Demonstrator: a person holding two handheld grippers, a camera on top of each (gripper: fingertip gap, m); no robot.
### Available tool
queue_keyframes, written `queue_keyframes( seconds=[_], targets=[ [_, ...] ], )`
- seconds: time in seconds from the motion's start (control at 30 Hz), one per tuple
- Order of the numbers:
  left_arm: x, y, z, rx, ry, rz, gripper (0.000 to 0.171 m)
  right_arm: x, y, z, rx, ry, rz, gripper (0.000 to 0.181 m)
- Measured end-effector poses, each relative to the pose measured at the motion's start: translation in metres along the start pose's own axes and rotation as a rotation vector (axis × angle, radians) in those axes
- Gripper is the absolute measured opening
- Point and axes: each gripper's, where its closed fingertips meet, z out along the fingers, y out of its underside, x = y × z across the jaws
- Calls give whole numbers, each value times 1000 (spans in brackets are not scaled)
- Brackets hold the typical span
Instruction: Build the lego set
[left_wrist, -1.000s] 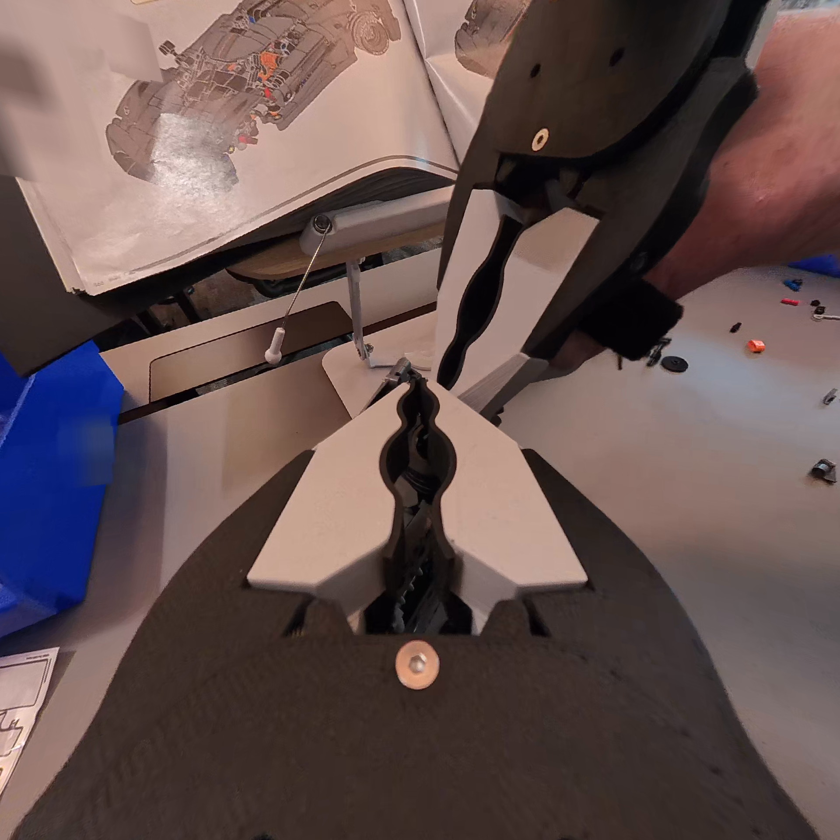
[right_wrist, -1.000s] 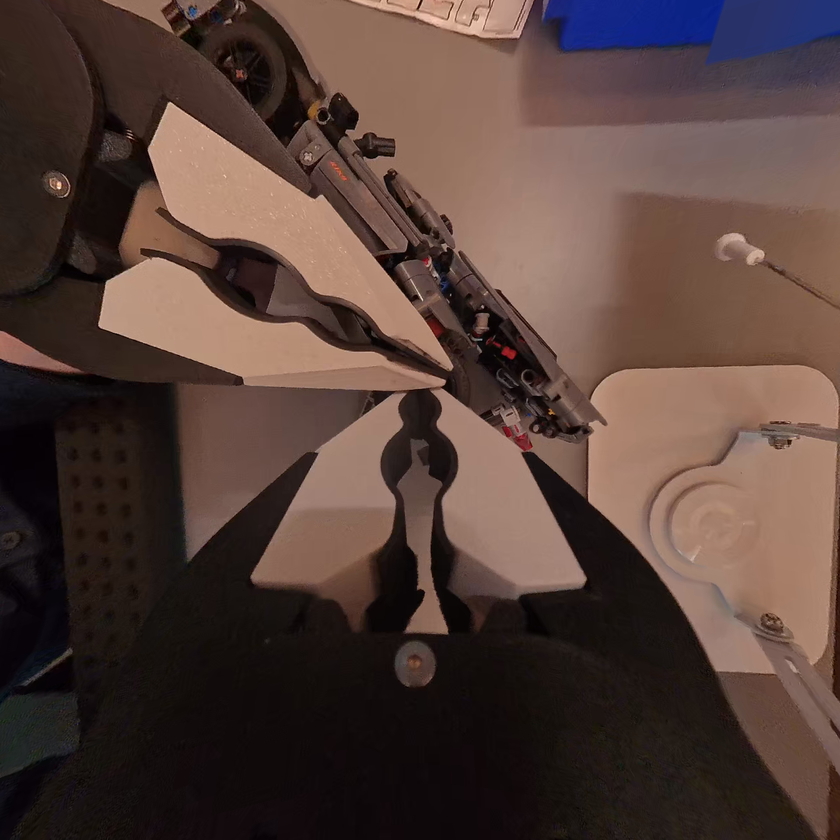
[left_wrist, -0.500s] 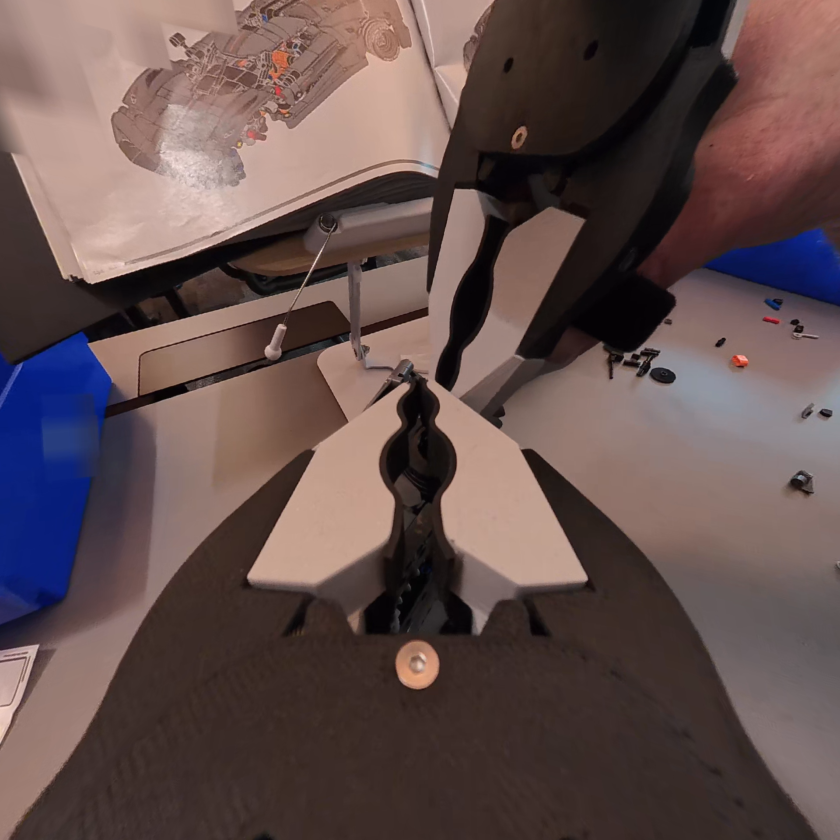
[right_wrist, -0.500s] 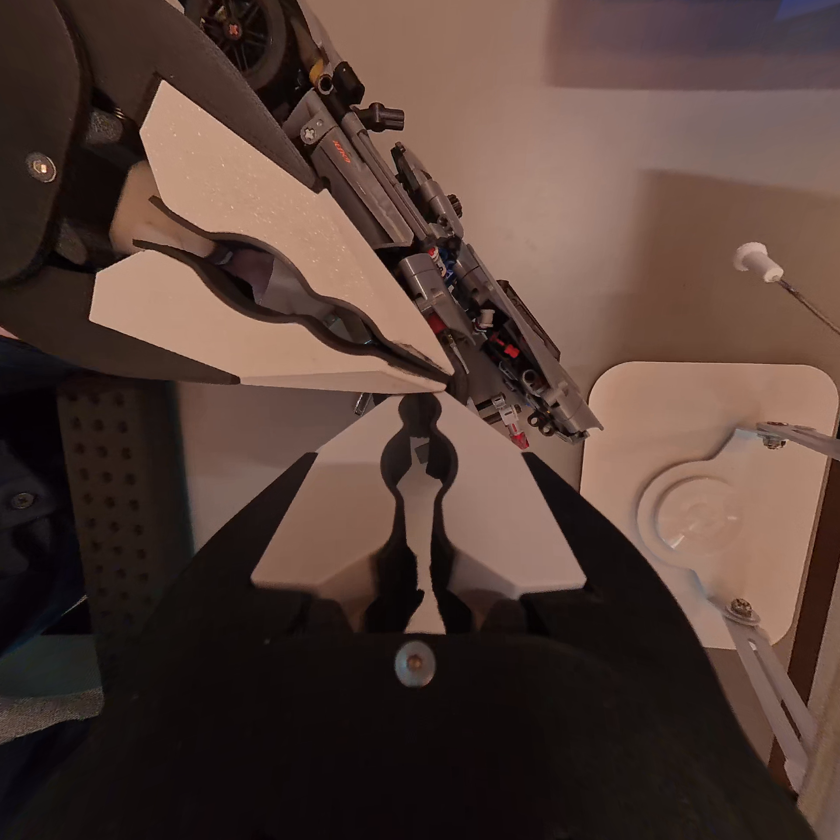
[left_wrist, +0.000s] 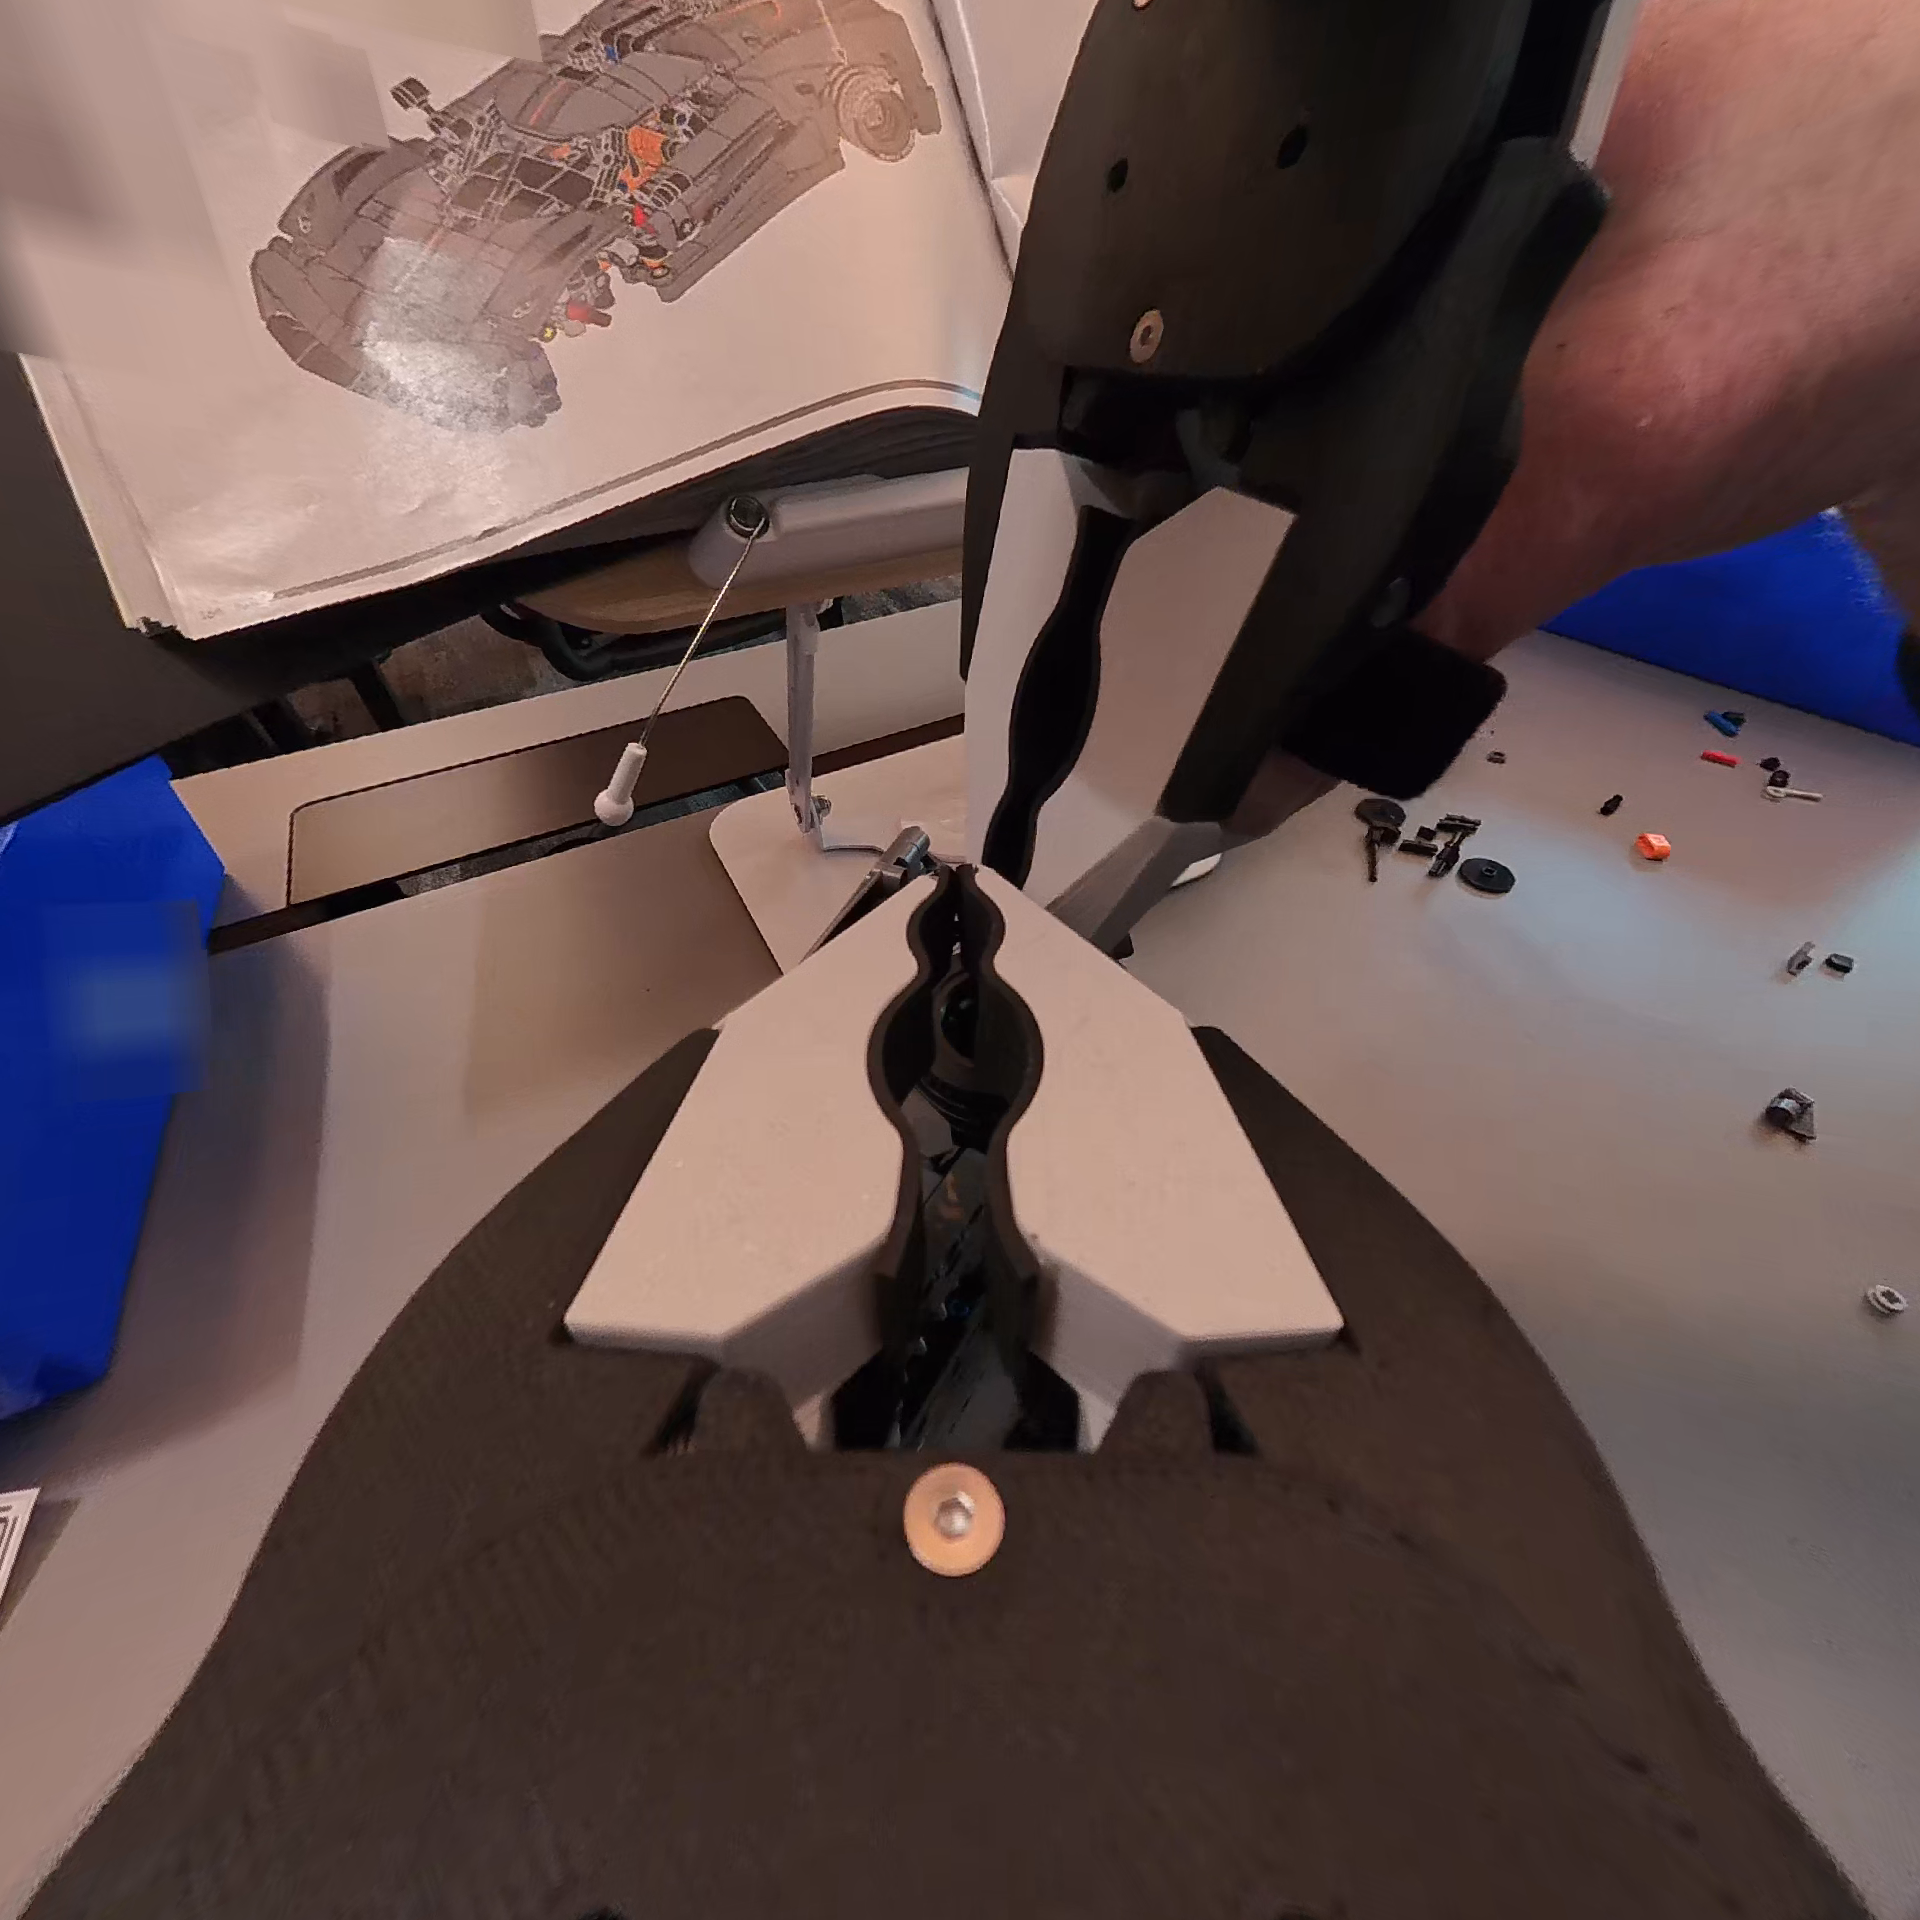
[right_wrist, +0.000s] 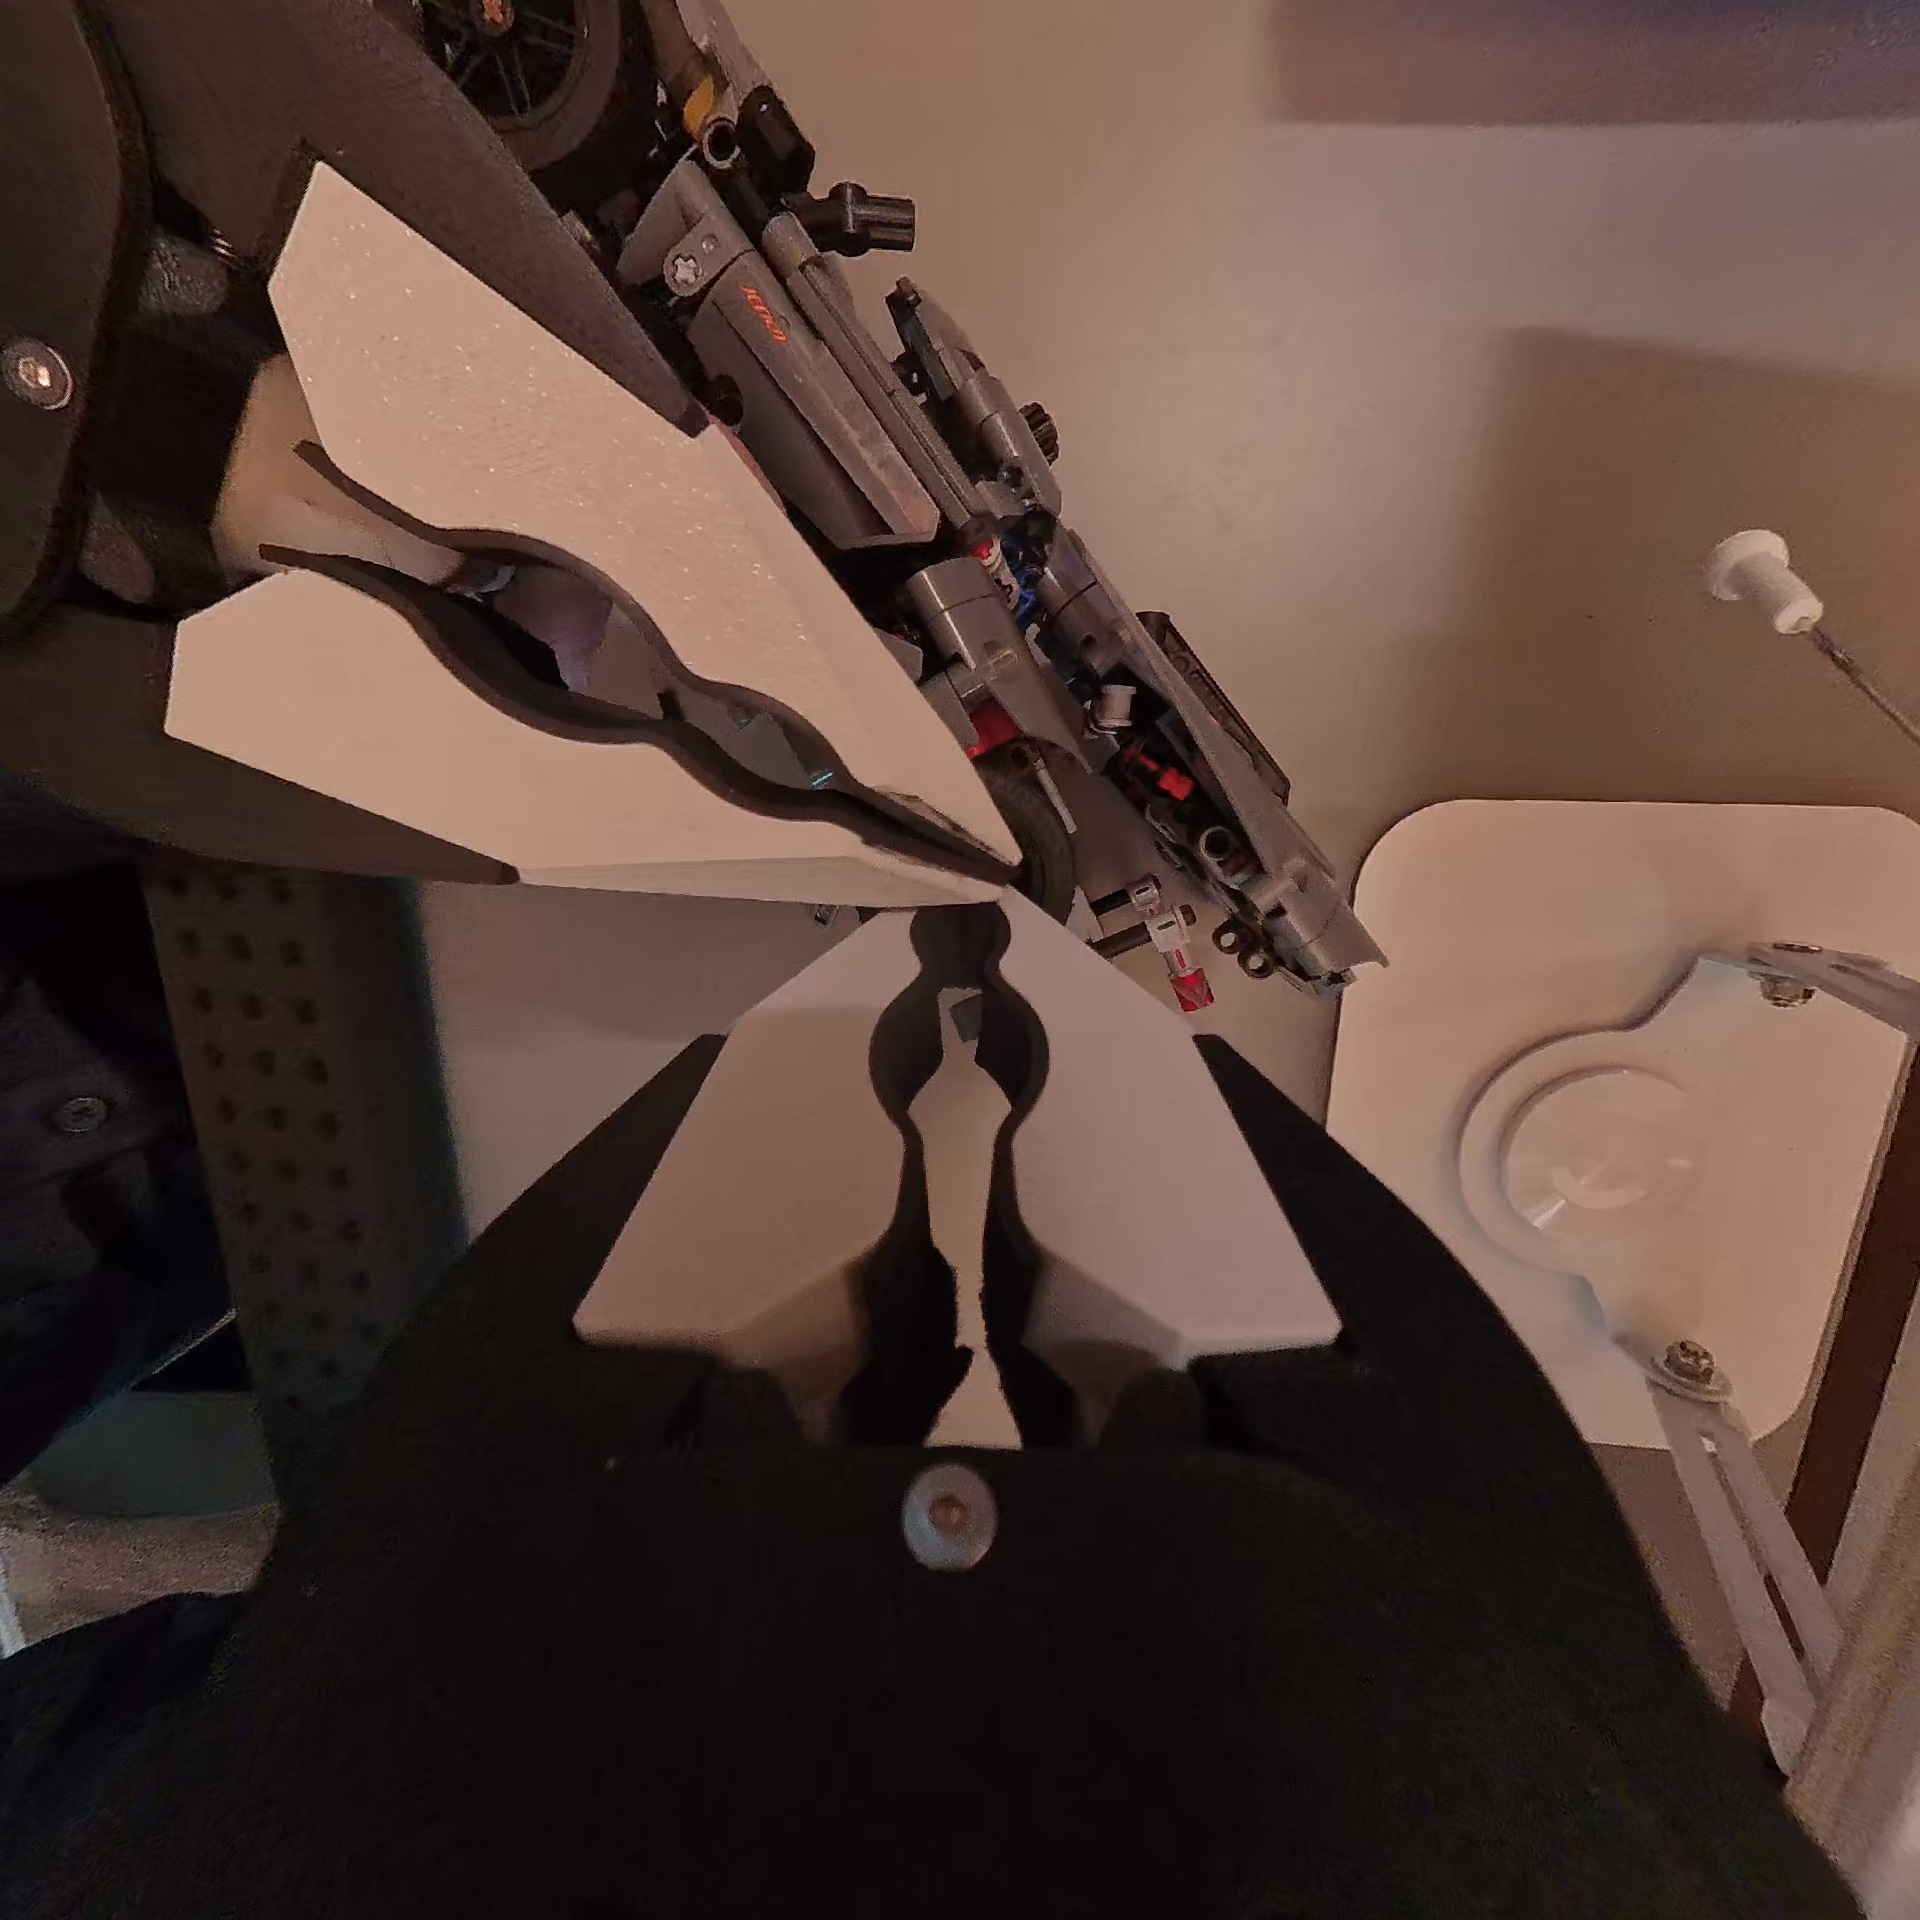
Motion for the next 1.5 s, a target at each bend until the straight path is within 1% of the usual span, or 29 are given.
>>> queue_keyframes(
  seconds=[0.2, 0.57, 0.77, 0.97, 1.07, 1.2, 1.27, 1.33, 1.37, 1.4, 1.43, 1.47, 1.5],
  targets=[
    [0, 0, 0, 0, 2, -9, 0, 0, 1, 0, -51, -33, 10, 0],
    [-1, 0, 0, 0, 5, -25, 0, -1, 2, 2, -89, -60, 21, 0],
    [-2, 0, 0, 1, 2, -30, 0, 2, 4, 5, -138, -40, 19, 1],
    [-1, -1, -1, 14, 14, -37, 0, 2, 3, 6, -125, -31, 11, 0],
    [-3, -2, 0, 18, 18, -44, 0, 2, 1, 4, -128, -2, 10, 0],
    [-3, -3, -4, 35, 37, -64, 0, 7, -5, -17, -10, 57, 26, 0],
    [0, -4, -4, 40, 51, -64, 0, 7, -6, -33, 75, 85, 24, 4],
    [-2, -5, -4, 53, 50, -80, 0, 5, -1, -44, 148, 112, 28, 13],
    [-3, -5, -4, 51, 49, -85, 0, 5, 2, -46, 183, 130, 24, 19],
    [-3, -5, -4, 47, 47, -85, 0, 4, 4, -45, 222, 135, 14, 31],
    [-3, -4, -3, 42, 43, -80, 0, -1, 3, -42, 264, 128, 1, 36],
    [-2, -4, -3, 37, 39, -74, 0, -4, 1, -39, 295, 132, -5, 33],
    [-2, -3, -3, 35, 37, -68, 0, -4, 0, -35, 296, 155, -6, 30]
  ],
)
